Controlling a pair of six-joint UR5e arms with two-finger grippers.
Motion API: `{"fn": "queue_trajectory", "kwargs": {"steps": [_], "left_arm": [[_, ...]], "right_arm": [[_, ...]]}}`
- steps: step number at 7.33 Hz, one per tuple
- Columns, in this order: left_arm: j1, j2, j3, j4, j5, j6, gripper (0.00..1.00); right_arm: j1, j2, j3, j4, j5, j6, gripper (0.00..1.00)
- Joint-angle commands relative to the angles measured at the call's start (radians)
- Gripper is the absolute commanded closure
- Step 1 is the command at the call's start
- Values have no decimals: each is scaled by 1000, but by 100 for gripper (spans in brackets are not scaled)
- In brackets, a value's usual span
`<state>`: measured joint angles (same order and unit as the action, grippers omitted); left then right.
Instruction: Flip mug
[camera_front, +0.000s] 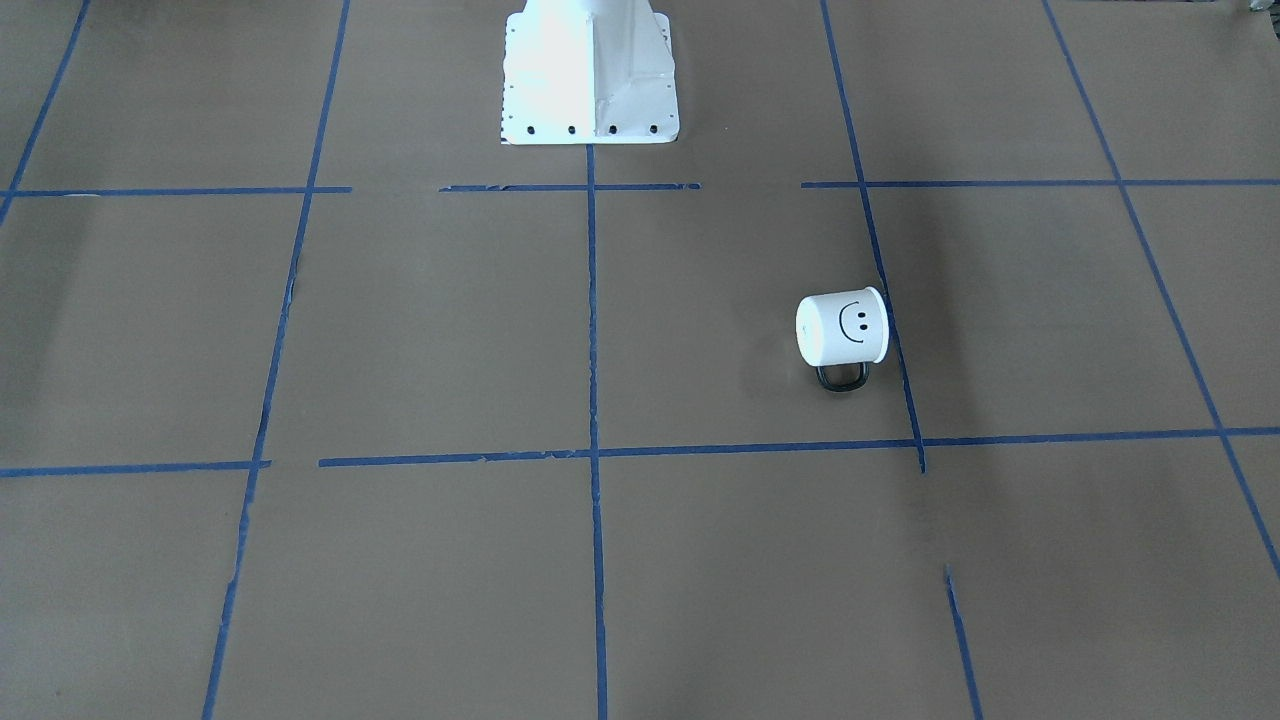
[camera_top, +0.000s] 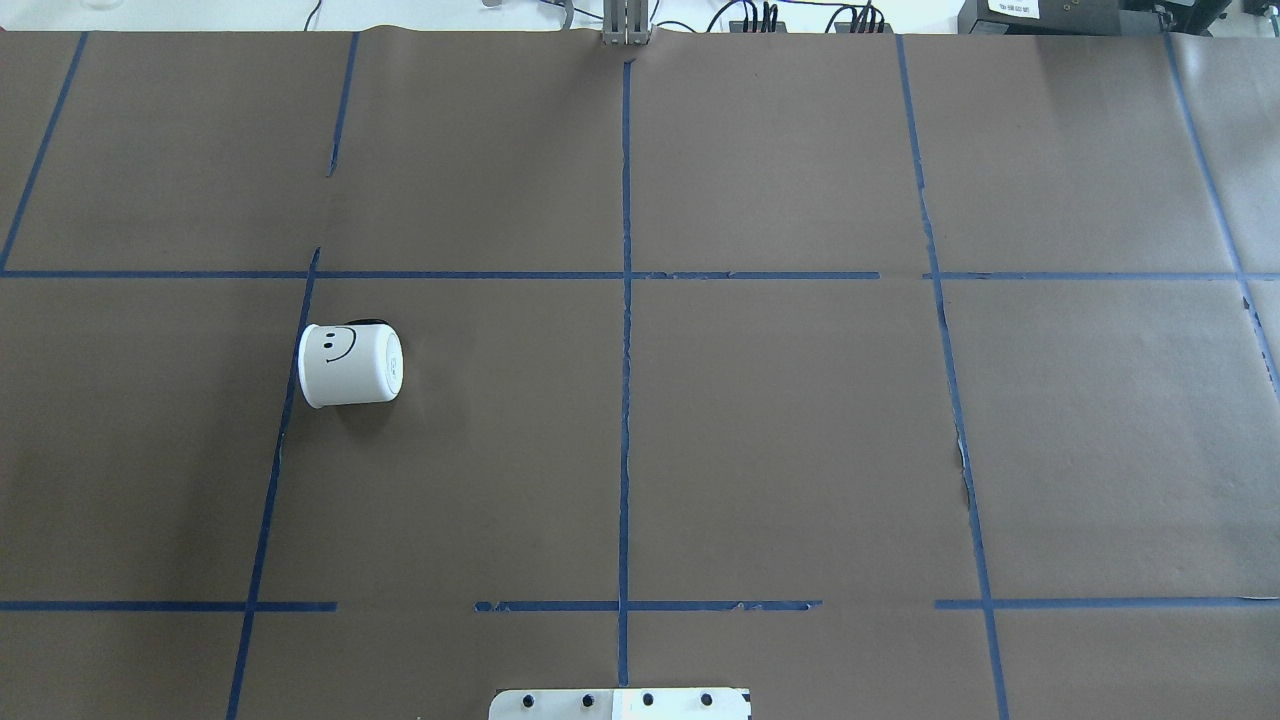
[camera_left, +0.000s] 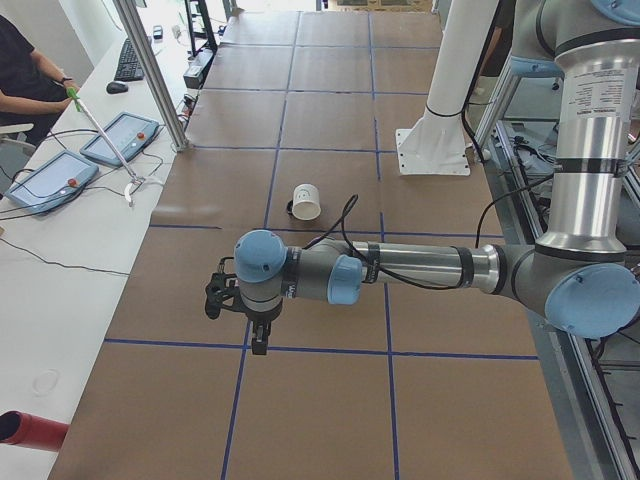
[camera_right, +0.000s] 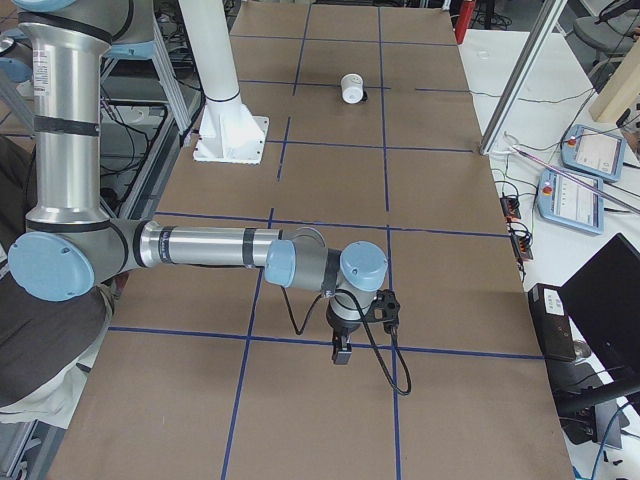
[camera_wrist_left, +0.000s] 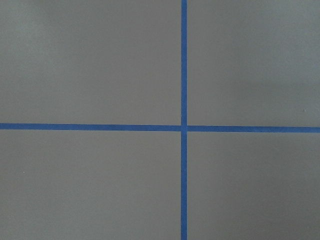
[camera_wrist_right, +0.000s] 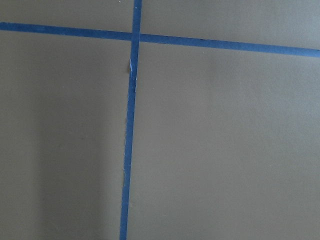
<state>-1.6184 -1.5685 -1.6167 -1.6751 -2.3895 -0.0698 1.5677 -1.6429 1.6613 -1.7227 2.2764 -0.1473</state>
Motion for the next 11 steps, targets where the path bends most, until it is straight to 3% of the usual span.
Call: {"fn": "queue_trajectory", "kwargs": {"steps": [1, 5, 6, 7, 9, 11], "left_arm": [[-3, 5, -11, -14, 4, 1, 0], [2, -7, -28, -32, 1, -8, 0], [5, -15, -22, -128, 3, -14, 0], [15, -19, -25, -203, 4, -127, 0], [180, -41, -26, -384, 83, -404, 0], [291, -41, -20, -533, 84, -600, 0]], "right_arm": [[0, 0, 0, 0, 0, 0, 0], [0, 0, 0, 0, 0, 0, 0], [0, 0, 0, 0, 0, 0, 0], [0, 0, 0, 0, 0, 0, 0], [0, 0, 0, 0, 0, 0, 0], [0, 0, 0, 0, 0, 0, 0]]}}
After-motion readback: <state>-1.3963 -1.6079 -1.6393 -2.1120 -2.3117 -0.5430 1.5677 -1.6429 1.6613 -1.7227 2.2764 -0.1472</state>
